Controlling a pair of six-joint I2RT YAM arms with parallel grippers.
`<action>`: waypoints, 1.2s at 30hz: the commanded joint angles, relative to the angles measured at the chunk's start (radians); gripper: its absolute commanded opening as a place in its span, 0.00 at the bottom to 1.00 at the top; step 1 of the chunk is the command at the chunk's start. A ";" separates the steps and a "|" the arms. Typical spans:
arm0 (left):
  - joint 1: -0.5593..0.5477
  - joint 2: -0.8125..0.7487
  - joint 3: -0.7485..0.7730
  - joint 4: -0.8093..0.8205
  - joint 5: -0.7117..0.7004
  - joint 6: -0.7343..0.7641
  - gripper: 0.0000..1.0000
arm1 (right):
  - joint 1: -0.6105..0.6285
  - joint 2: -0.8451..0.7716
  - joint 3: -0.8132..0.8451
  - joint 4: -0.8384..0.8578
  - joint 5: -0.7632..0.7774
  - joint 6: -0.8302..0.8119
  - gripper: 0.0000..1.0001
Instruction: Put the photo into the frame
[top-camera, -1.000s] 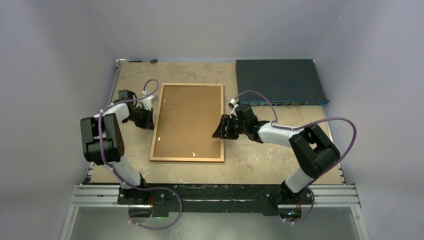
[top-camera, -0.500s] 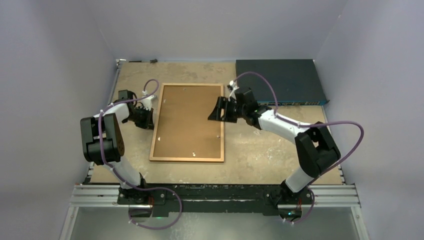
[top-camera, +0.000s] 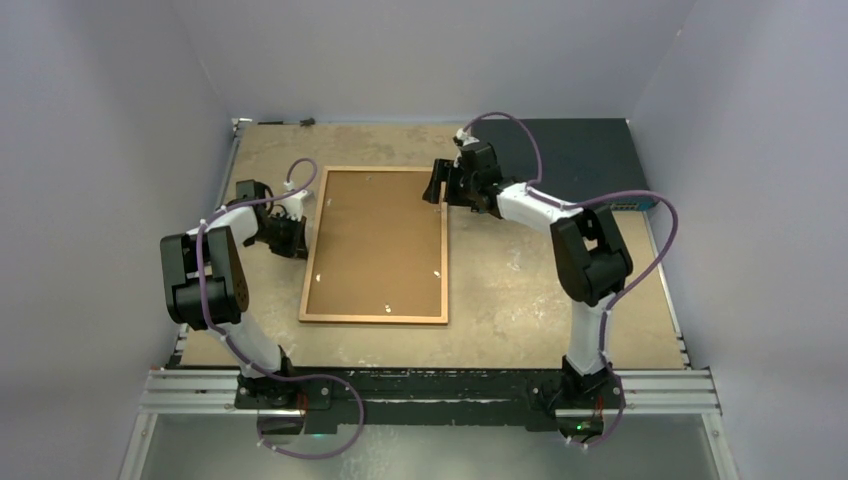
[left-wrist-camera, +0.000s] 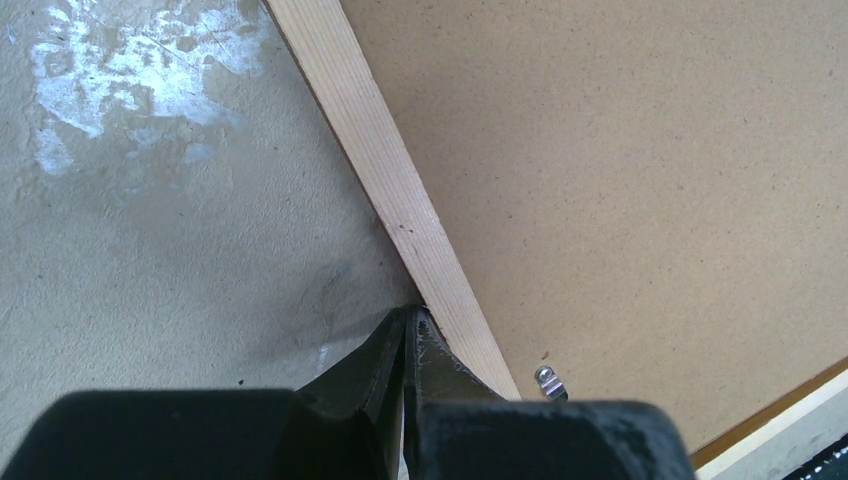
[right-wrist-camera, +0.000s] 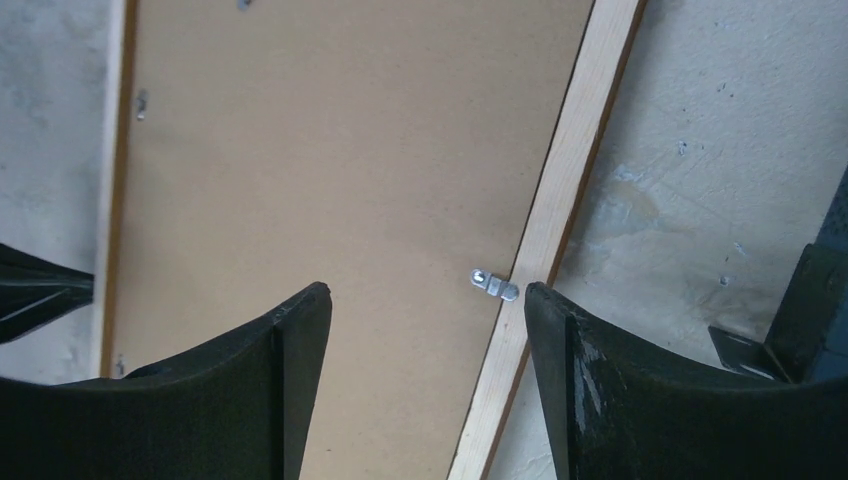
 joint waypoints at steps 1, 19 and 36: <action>0.005 0.030 -0.015 -0.057 -0.012 0.022 0.00 | 0.000 0.032 0.057 0.033 0.027 -0.029 0.73; 0.006 0.031 -0.011 -0.064 -0.010 0.024 0.00 | 0.000 0.106 0.020 0.074 -0.040 -0.018 0.69; 0.004 0.034 -0.008 -0.067 -0.008 0.025 0.00 | 0.001 0.087 -0.050 0.088 -0.060 -0.005 0.64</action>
